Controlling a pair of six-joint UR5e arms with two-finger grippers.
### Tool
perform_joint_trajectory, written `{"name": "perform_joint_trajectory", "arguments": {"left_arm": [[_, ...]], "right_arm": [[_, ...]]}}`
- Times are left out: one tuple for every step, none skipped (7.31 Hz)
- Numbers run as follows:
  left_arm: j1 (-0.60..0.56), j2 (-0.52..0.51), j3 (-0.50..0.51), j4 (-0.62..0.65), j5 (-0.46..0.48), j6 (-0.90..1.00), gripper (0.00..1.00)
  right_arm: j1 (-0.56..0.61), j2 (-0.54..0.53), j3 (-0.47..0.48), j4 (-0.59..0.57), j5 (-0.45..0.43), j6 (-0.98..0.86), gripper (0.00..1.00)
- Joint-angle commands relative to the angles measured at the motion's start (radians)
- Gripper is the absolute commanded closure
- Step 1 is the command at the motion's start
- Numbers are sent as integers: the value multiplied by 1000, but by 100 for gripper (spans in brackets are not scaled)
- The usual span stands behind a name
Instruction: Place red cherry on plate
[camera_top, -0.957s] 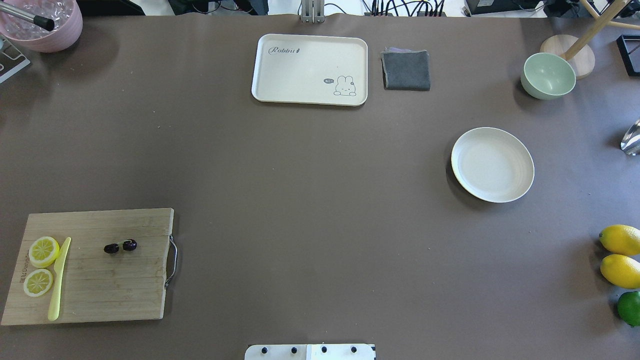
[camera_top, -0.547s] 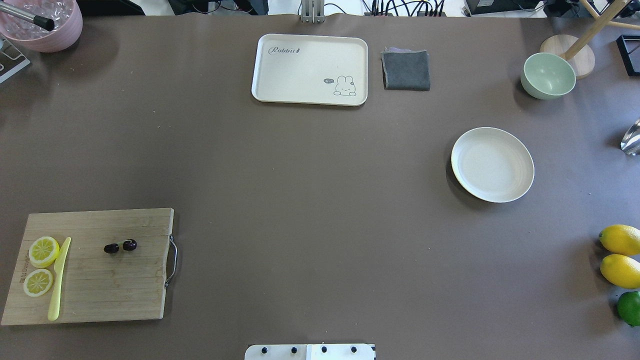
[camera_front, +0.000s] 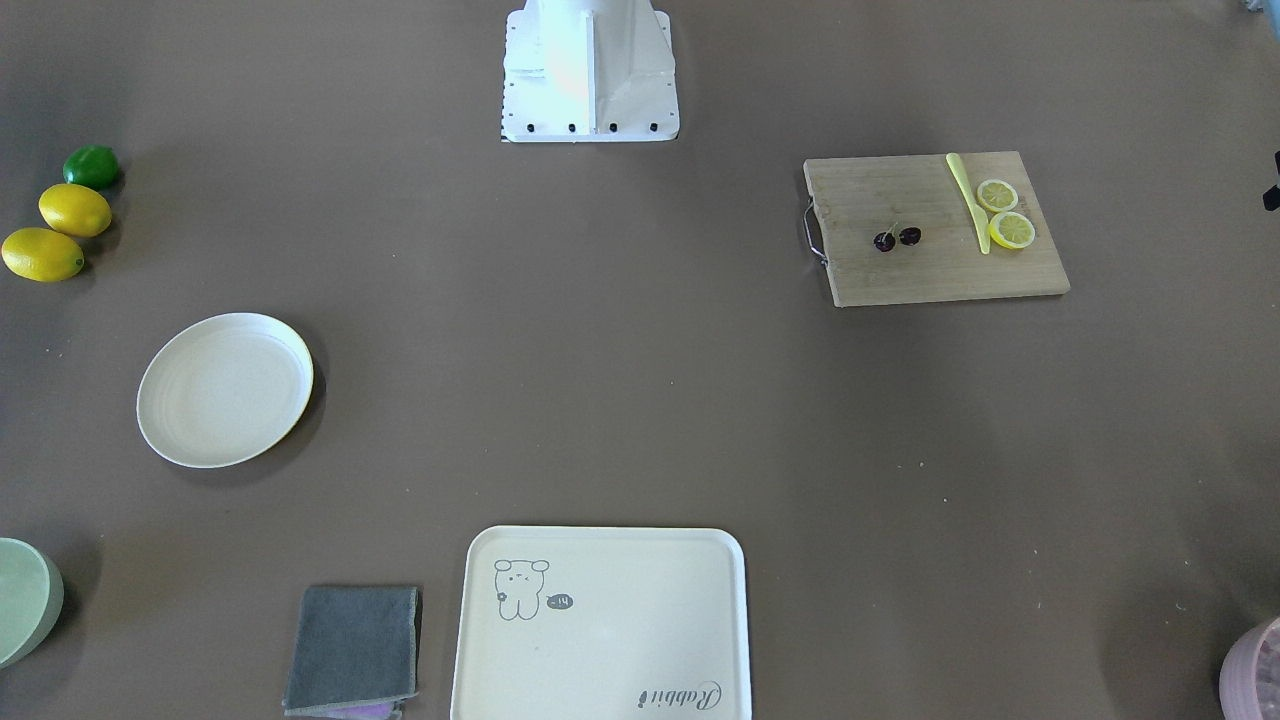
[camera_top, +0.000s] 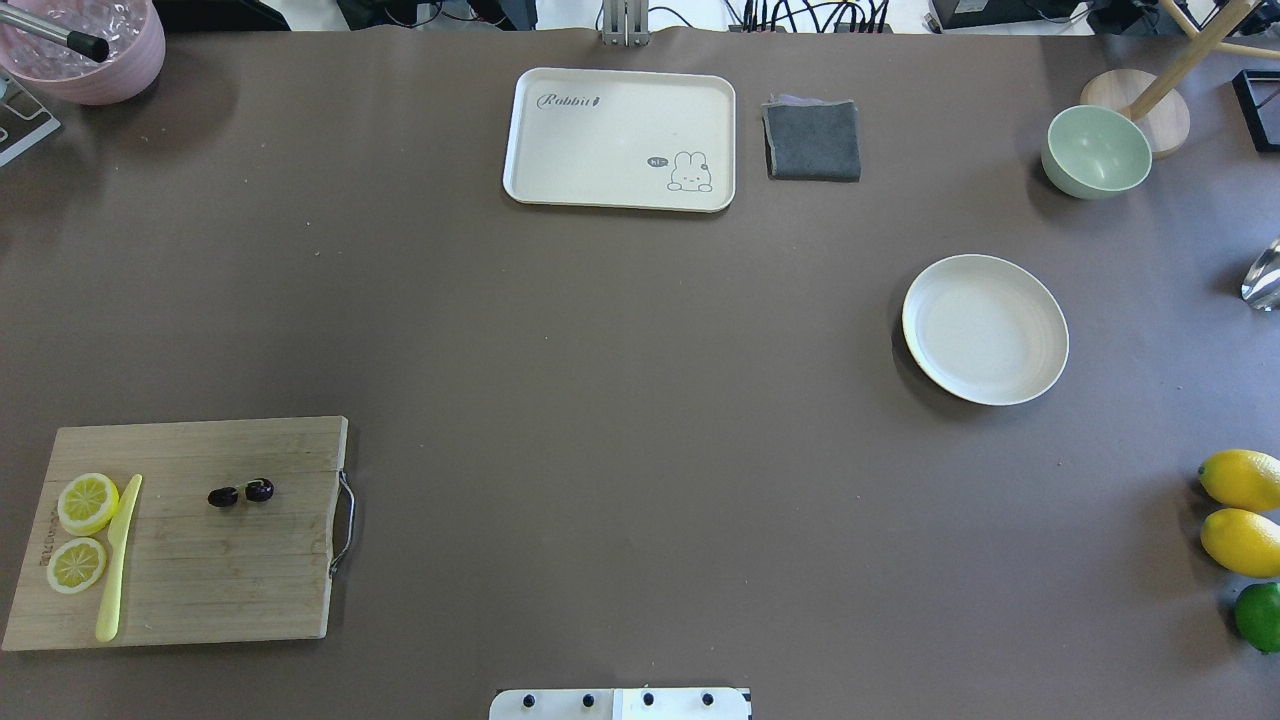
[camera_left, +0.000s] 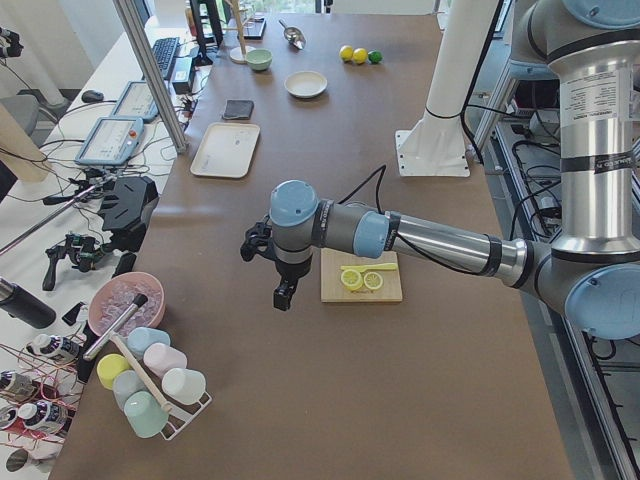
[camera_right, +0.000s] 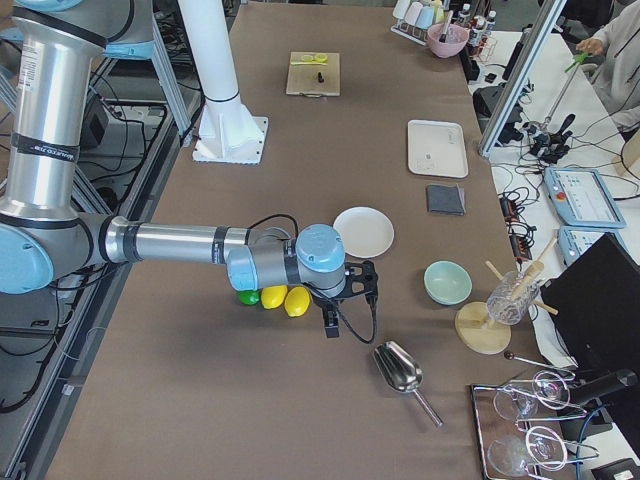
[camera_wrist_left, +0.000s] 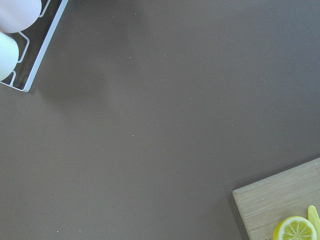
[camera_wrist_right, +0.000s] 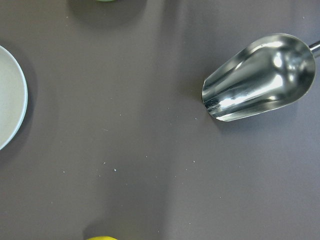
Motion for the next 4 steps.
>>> {"name": "perform_joint_trajectory", "arguments": {"left_arm": [[-1,-1,28,-20,-2,-5,2],[-1,8,24,-22,-7,-3,2],[-1,11,25,-22,-7,-2,2],[-1,9,43,-23,-7,3,2]], "right_arm": [[0,13,-3,6,4,1,0],[-2,12,-8,41,4,1,0],[-11,21,-8,49,5,9,0],[-20,23,-5,49,34,9,0]]}}
